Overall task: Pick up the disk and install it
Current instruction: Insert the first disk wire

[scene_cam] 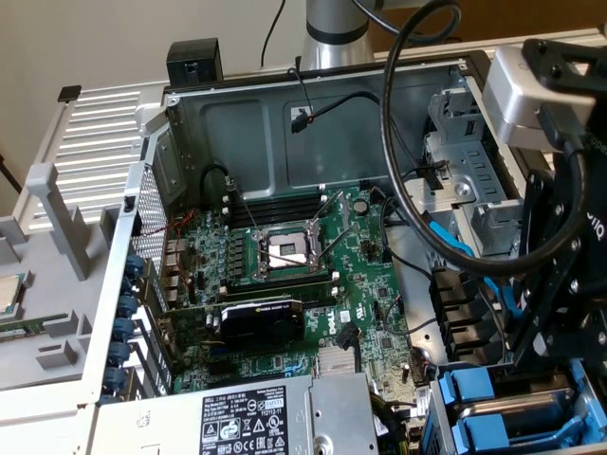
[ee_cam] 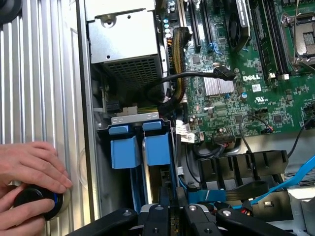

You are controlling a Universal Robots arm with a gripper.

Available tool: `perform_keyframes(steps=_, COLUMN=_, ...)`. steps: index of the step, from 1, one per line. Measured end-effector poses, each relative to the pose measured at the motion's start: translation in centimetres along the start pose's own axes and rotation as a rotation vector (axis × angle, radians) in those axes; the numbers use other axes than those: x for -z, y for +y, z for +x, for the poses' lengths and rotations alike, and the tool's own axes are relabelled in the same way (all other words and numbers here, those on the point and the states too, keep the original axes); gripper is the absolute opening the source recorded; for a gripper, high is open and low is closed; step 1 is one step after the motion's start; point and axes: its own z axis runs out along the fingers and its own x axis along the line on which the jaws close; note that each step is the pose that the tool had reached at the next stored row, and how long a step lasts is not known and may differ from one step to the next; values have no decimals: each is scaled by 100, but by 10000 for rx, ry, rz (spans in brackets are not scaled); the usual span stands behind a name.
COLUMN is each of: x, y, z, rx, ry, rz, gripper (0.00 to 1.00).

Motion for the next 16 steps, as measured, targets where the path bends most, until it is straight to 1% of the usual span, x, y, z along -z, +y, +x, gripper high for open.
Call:
perform_keyframes(steps=3, x=0, y=1, z=0, rx=6, ry=4, rz=16, gripper=17)
perform_keyframes(steps=6, x=0, y=3, z=-1, rx=8, ry=21, rz=29, gripper=17)
perform_keyframes(steps=8, x=0, y=8, z=-7, rx=4, ry=53, rz=40, gripper=17)
perform_keyframes(steps=11, x=-1, y=12, z=-15, rx=-3, ry=117, rz=55, gripper=17)
perform_keyframes(steps=13, x=0, y=14, z=-18, rx=-7, ry=167, rz=78, gripper=17)
perform_keyframes(steps=16, x=-1, y=14, z=-22, rx=9, ry=175, rz=110, gripper=17)
